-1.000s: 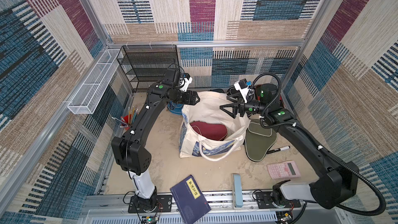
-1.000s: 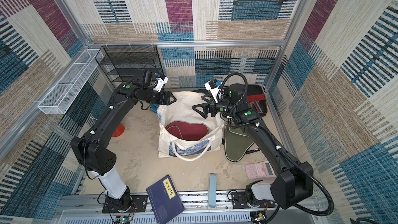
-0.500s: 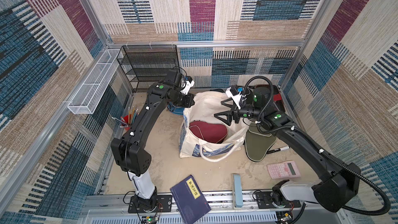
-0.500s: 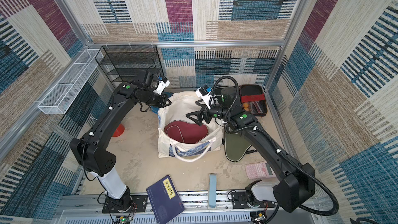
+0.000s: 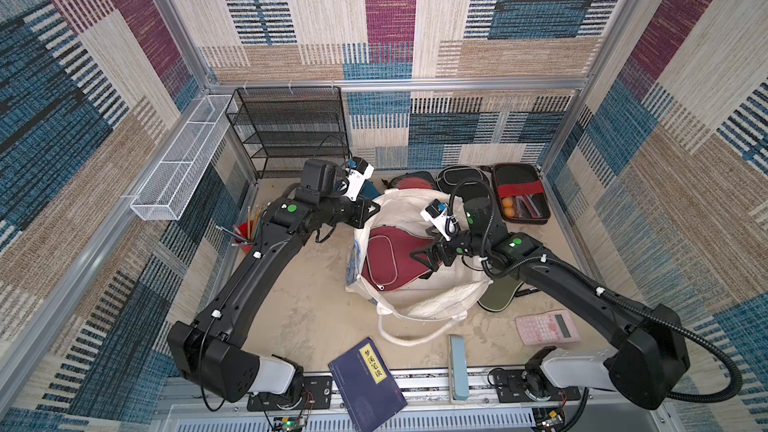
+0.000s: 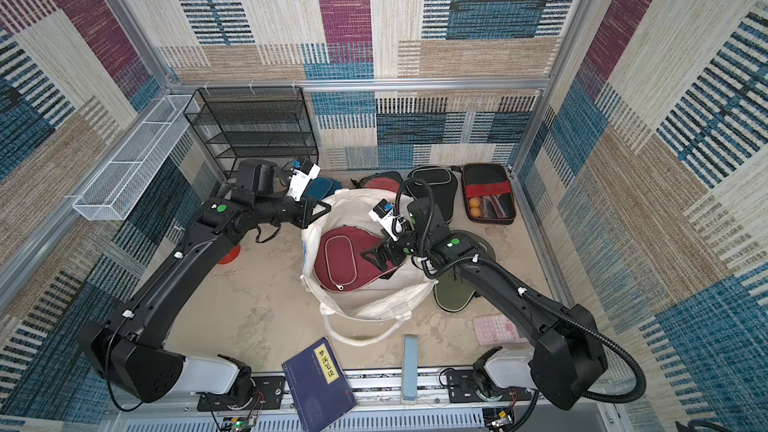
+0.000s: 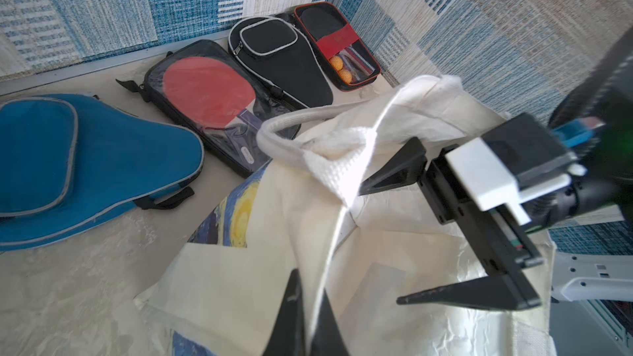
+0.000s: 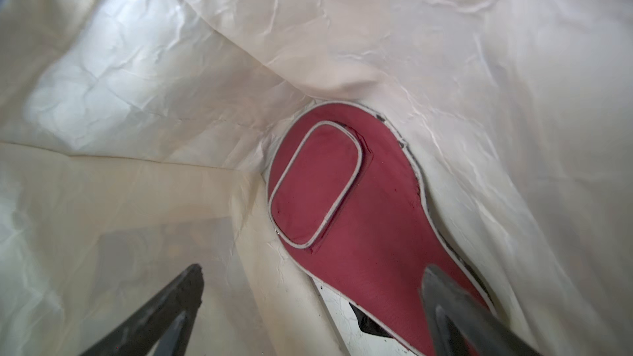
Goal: Remove the ping pong set from the canvas bag
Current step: Pick up the ping pong set from the canvas bag.
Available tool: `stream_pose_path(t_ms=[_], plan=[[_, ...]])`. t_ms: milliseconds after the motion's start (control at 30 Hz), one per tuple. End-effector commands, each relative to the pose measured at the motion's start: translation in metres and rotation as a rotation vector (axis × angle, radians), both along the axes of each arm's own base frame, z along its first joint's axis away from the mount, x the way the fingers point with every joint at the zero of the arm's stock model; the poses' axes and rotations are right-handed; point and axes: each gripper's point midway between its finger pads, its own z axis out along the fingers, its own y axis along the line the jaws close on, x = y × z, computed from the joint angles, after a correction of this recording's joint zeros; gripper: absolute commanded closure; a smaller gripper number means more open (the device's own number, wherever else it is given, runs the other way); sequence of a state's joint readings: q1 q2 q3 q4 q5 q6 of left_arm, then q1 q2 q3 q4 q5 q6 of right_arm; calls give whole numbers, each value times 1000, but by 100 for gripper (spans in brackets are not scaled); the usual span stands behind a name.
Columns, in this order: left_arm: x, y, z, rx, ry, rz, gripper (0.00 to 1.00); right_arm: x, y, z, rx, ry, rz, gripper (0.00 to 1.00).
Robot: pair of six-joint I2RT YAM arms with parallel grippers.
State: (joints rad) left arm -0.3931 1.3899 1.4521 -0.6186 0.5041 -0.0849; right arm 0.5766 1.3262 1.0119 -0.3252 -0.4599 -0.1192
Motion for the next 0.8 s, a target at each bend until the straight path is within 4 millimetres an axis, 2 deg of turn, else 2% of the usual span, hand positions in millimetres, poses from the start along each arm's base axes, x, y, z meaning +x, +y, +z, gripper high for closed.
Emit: stream_pose_path(t_ms=[0, 100, 200, 433, 567, 767], plan=[[-3, -13, 25, -125, -87, -58, 100, 12, -3, -15, -33, -10, -64, 1], [-8, -17, 29, -158, -113, -87, 100, 20, -5, -40, -88, -16, -81, 1], [-12, -21, 31, -177, -126, -124, 100, 32, -3, -55, -139, -33, -72, 1], [-14, -31, 29, -211, -132, -201, 100, 63, 16, -66, -223, -94, 3, 1], [-13, -38, 22, -222, -121, -252, 100, 72, 25, -87, -295, -66, 77, 1], [-11, -46, 14, -230, -119, -326, 100, 75, 36, -110, -316, 6, 189, 1]])
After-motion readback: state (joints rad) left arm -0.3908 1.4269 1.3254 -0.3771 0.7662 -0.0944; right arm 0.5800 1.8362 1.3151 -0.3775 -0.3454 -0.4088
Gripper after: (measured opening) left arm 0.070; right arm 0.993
